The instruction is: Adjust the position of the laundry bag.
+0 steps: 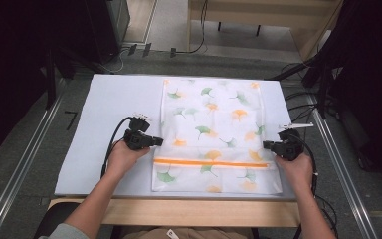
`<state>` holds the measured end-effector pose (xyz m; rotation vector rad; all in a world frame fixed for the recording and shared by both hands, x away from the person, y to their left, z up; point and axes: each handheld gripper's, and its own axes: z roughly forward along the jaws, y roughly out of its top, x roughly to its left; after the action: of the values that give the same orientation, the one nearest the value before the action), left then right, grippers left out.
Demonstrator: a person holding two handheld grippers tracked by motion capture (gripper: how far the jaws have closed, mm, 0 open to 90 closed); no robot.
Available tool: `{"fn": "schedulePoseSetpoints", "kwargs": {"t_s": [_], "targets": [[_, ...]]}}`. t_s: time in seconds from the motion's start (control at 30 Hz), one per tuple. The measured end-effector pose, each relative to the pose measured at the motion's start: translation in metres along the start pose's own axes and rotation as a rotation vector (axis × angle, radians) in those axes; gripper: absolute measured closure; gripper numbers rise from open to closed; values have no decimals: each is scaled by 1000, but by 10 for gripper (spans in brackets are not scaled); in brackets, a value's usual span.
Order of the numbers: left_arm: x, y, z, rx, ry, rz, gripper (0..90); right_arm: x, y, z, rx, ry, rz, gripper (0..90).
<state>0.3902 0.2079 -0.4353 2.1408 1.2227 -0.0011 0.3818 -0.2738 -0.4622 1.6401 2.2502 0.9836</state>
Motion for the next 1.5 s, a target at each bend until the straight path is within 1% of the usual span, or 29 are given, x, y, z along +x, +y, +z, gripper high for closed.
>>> {"fn": "schedulePoseSetpoints", "kwargs": {"t_s": [0.1,0.17,0.3,0.4,0.47,0.53,0.6,0.67,0.7,0.77,0.9,0.93,1.0,1.1,1.2,1.23,1.3,1.33,1.4,1.43,1.47,1.5], "targets": [[6,-2,-8,-3,11,-4,900,6,4,3,6,12,-22,896],[9,-3,-11,-1,4,-15,900,10,6,4,7,25,-26,896],[16,-6,-22,-4,28,-29,900,19,11,7,8,46,-51,895],[21,-8,-27,7,37,-31,900,27,14,9,6,56,-68,893],[24,-10,-31,5,39,-38,900,31,16,11,7,70,-81,893],[27,-12,-35,-5,41,-52,900,35,18,12,6,82,-82,893],[30,-13,-39,-14,48,-62,900,39,19,13,8,93,-88,893],[34,-15,-44,-22,66,-65,900,45,21,15,10,103,-97,891],[36,-16,-46,-23,66,-68,900,48,22,16,10,111,-106,891],[40,-18,-48,-23,67,-77,900,52,24,18,18,113,-110,891],[48,-22,-53,-25,83,-99,900,63,27,23,25,119,-137,891],[49,-23,-54,-24,84,-100,900,65,28,24,24,121,-146,891],[52,-25,-57,-31,84,-113,900,68,29,25,25,124,-153,890],[57,-28,-61,-39,88,-126,900,72,30,27,26,131,-158,887],[59,-30,-66,-41,96,-129,900,76,32,30,33,135,-170,881],[60,-31,-67,-39,99,-124,900,78,32,31,35,137,-175,881],[61,-33,-68,-41,108,-131,900,81,34,33,37,139,-174,881],[63,-33,-68,-35,113,-131,900,82,34,33,37,140,-182,881],[65,-34,-66,-18,118,-128,900,85,35,35,37,141,-181,878],[66,-35,-65,-9,121,-132,894,85,35,36,39,139,-191,872],[66,-35,-63,-13,122,-138,872,85,35,38,43,135,-193,862],[67,-36,-63,-11,112,-139,825,84,35,38,47,133,-192,846]]}}
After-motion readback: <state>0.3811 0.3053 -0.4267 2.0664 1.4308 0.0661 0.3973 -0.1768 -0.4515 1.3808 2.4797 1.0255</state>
